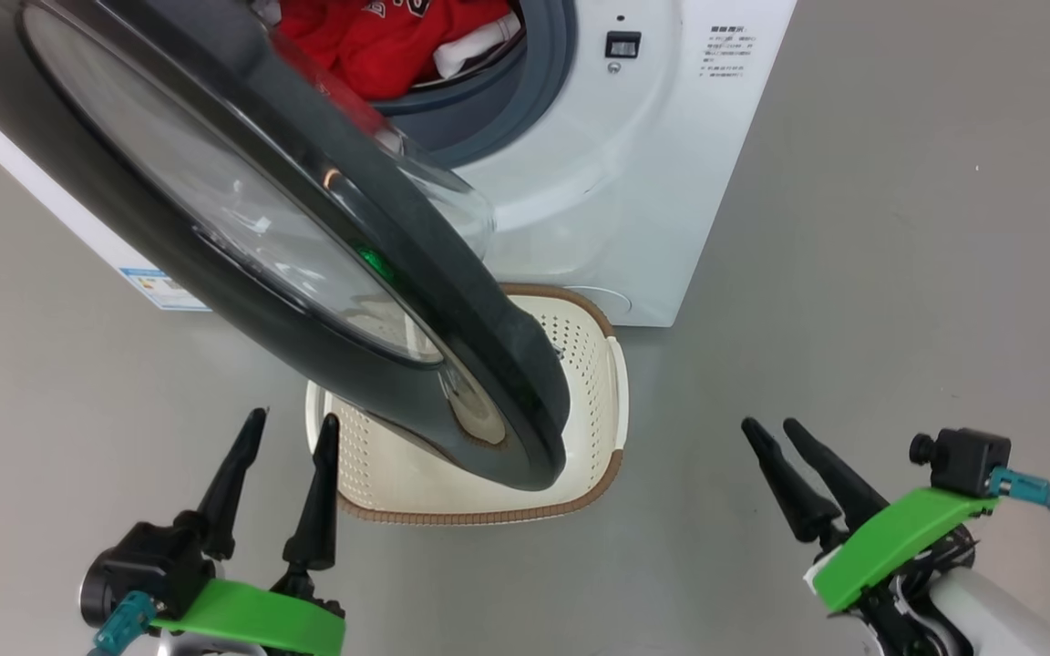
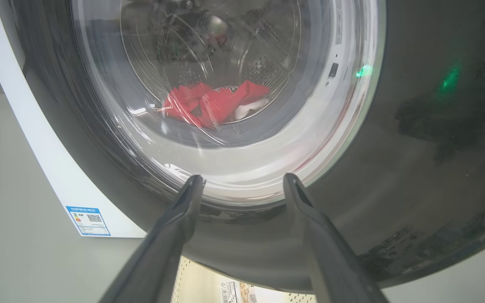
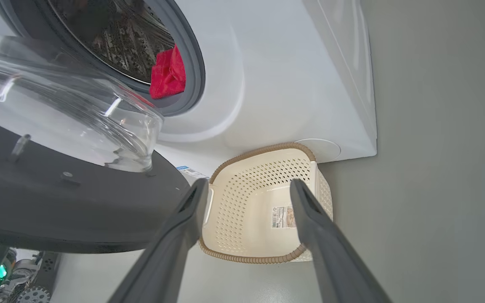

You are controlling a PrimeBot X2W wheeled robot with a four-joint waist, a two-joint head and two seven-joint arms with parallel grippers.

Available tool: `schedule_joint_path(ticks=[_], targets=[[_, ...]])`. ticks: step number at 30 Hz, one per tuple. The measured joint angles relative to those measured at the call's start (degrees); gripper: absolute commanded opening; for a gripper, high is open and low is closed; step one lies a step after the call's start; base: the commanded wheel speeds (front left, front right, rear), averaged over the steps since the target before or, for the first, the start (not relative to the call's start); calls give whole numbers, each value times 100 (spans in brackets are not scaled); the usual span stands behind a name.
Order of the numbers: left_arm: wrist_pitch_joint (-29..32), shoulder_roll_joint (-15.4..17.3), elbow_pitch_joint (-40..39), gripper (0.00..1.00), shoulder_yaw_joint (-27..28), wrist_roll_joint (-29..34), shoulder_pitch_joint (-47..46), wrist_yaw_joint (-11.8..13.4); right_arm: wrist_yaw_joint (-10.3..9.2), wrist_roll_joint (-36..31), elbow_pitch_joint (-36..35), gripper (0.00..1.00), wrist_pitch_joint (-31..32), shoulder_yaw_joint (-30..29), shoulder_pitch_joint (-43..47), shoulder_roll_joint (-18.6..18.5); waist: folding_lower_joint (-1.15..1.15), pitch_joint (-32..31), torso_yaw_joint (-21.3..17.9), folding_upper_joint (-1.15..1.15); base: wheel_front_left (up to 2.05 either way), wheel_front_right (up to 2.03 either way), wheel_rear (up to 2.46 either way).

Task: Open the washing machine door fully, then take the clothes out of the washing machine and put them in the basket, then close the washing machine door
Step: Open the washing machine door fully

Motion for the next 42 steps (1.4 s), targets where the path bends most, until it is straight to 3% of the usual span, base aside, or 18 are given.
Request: schedule_joint_path(ticks=[4, 15, 16, 18, 24, 31, 42], targets=[[0, 0, 2, 100, 9, 0, 0, 0, 1, -703, 330, 100, -198, 205, -24, -96, 0, 0, -9, 0, 0, 0, 0], [0, 0, 4, 100, 33, 0, 0, 0, 1, -3270, -67, 100, -224, -1539, 399, 541, 0, 15, -16, 0, 0, 0, 0], [0, 0, 4, 100, 33, 0, 0, 0, 1, -3270, -67, 100, -224, -1539, 399, 541, 0, 15, -16, 0, 0, 0, 0], [0, -1, 19, 100, 30, 0, -1, 0, 1, -3900, -296, 100, -225, -2007, 670, 798, 0, 27, 0, 0, 0, 0, 0], [0, -1, 30, 100, 24, 0, -3, 0, 2, -4645, -709, 100, -226, -2731, 1003, 1218, 0, 34, 37, 0, 0, 0, 0], [0, -4, 34, 100, 22, 1, -1, 0, 2, -5055, -1187, 100, -241, -3374, 1395, 1547, 0, -44, 71, 0, 0, 0, 0], [0, -7, 26, 100, 4, 1, 11, 0, 2, -5222, -1305, 100, -241, -3471, 1631, 1681, 0, -131, 73, 0, 0, 0, 0]])
